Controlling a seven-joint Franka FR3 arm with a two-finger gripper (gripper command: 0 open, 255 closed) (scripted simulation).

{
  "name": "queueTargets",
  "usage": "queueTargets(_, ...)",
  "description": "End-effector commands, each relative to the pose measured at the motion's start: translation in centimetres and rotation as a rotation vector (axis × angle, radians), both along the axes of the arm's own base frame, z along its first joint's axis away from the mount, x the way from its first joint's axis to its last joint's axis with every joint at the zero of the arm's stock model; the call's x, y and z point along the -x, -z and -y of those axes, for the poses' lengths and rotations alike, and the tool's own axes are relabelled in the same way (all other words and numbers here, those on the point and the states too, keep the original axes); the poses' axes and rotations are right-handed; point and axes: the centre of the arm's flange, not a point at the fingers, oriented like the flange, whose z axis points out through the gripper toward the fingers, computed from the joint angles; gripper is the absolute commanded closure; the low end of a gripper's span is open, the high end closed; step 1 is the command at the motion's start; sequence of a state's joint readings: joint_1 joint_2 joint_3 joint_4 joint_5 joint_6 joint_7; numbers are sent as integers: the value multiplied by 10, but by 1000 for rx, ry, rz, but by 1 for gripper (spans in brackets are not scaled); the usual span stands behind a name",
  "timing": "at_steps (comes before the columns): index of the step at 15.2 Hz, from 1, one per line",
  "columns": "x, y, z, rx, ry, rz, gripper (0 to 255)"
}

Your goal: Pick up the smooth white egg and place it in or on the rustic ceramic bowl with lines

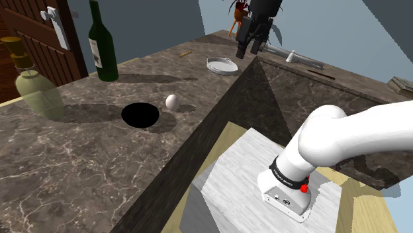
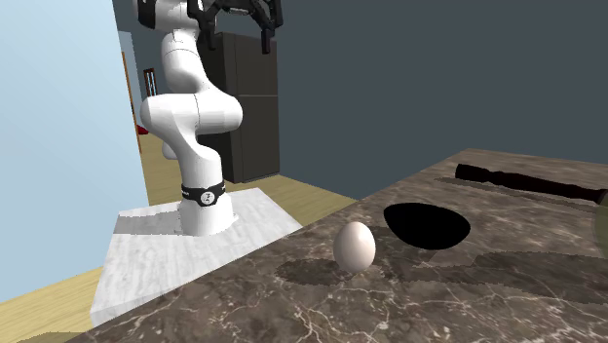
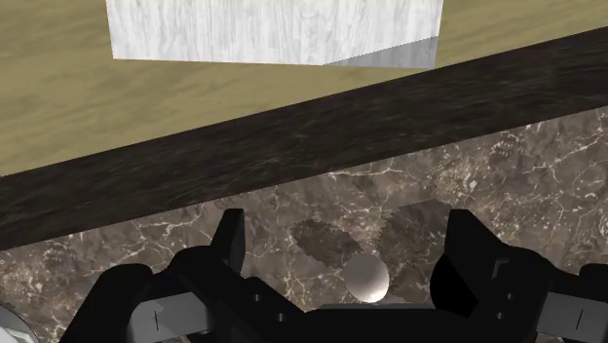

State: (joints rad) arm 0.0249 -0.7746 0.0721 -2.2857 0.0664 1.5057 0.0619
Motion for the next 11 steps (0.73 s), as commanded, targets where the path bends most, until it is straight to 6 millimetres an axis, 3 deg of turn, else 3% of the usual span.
queueTargets(1, 0, 0, 0, 0, 0, 0, 0)
queueTargets(11, -92, 96, -8, -94, 26, -27, 0)
